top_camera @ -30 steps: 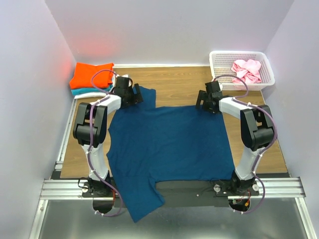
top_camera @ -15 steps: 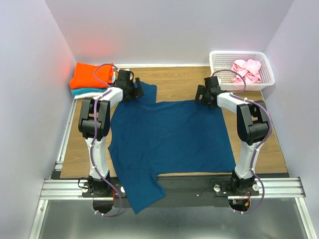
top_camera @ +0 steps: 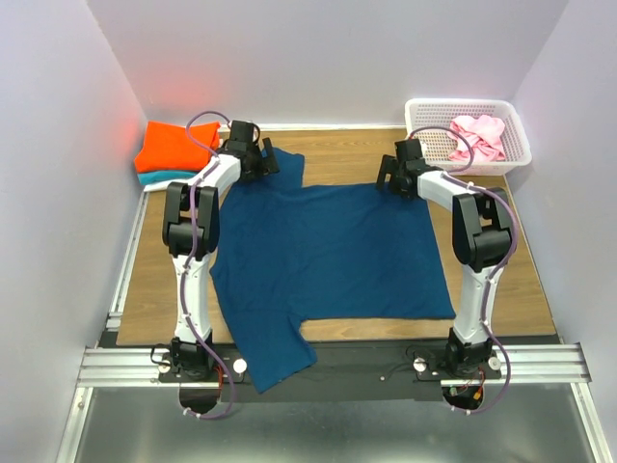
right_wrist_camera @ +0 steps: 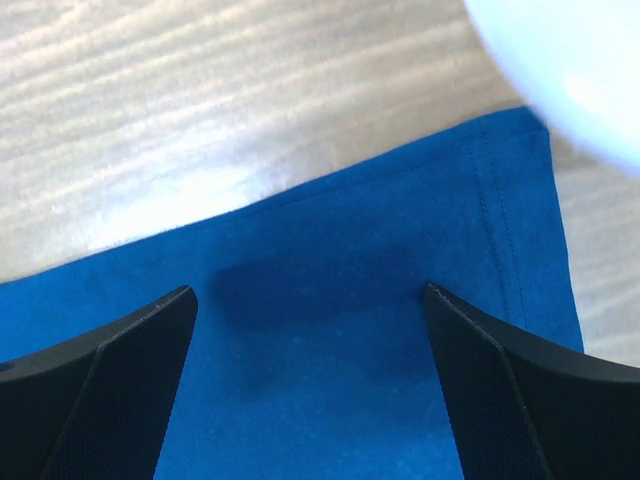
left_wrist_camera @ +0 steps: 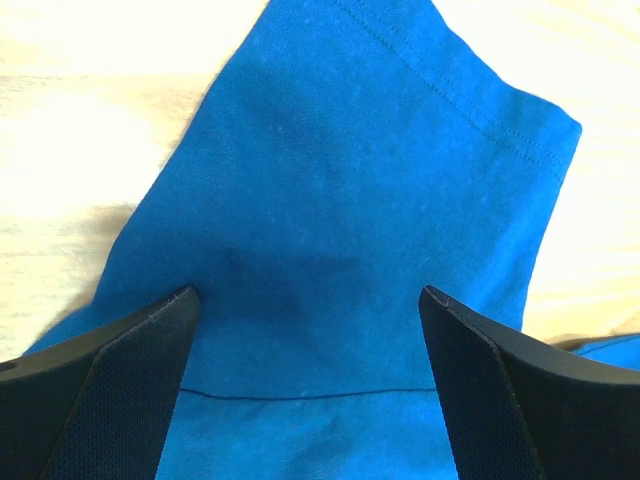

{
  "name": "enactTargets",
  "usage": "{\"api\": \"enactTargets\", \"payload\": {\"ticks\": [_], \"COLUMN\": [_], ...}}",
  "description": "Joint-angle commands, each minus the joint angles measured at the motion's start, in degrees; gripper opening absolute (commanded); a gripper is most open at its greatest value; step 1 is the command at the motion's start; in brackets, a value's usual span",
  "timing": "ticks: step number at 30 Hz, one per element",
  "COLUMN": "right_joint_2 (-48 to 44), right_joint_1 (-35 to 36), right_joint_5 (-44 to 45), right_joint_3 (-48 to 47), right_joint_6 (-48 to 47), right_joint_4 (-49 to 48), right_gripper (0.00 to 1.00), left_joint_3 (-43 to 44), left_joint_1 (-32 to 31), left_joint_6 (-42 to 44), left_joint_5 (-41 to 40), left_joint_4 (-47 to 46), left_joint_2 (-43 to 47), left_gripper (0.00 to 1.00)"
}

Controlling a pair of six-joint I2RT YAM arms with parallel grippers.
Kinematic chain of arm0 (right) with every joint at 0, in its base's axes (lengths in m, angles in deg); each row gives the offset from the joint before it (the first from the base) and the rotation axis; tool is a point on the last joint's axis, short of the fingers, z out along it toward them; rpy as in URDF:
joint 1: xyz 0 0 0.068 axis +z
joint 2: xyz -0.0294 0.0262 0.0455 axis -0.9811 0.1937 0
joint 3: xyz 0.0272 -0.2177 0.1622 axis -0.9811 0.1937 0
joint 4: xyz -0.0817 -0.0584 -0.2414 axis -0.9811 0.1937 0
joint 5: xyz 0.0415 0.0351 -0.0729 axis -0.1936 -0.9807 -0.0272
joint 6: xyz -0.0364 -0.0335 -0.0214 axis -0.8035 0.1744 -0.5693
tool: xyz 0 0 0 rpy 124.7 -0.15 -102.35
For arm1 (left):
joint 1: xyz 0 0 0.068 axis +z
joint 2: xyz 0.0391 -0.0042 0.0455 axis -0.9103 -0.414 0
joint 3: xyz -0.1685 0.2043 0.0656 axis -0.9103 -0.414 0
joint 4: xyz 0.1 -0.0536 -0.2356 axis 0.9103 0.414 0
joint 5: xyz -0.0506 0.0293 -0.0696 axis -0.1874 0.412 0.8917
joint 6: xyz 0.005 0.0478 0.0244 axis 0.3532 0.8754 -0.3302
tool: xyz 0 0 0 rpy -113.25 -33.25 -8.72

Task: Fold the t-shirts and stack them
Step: Flatten the tshirt out

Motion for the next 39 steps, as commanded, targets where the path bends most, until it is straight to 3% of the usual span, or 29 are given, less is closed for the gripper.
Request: {"api": "enactTargets", "payload": {"ticks": [1, 14, 30, 36, 39], "right_joint_2": [4.3, 7.9, 10.3, 7.1, 2.9], "right_joint_1": [-0.9, -1.7, -2.4, -2.4, -2.1], "right_joint_5": [-1.2, -2.4, -3.4, -7.0, -8.2], "right_joint_3": [-2.8, -7.7, -12.7, -10.8, -8.7], "right_joint_6": [-0.8, -1.0, -1.6, -3.1, -3.6], "right_joint_4": [0.9, 1.0, 1.0, 1.0, 0.9], "right_gripper": [1.0, 1.0, 1.0, 1.0, 1.0], "left_joint_3": [3.7, 15.2, 20.6, 21.4, 20.0], "left_joint_1": [1.0, 1.9, 2.8, 2.7, 2.4], "left_joint_6": [0.8, 1.7, 1.6, 1.9, 2.3], "left_joint_5": [1.0, 2.7, 4.6, 5.5, 4.3], "left_joint_4": [4.2, 7.7, 9.3, 9.1, 8.7], "left_joint_2": [-3.6, -10.0, -12.8, -10.8, -5.1], "left_gripper": [0.98, 0.98, 0.98, 0.98, 0.98]}}
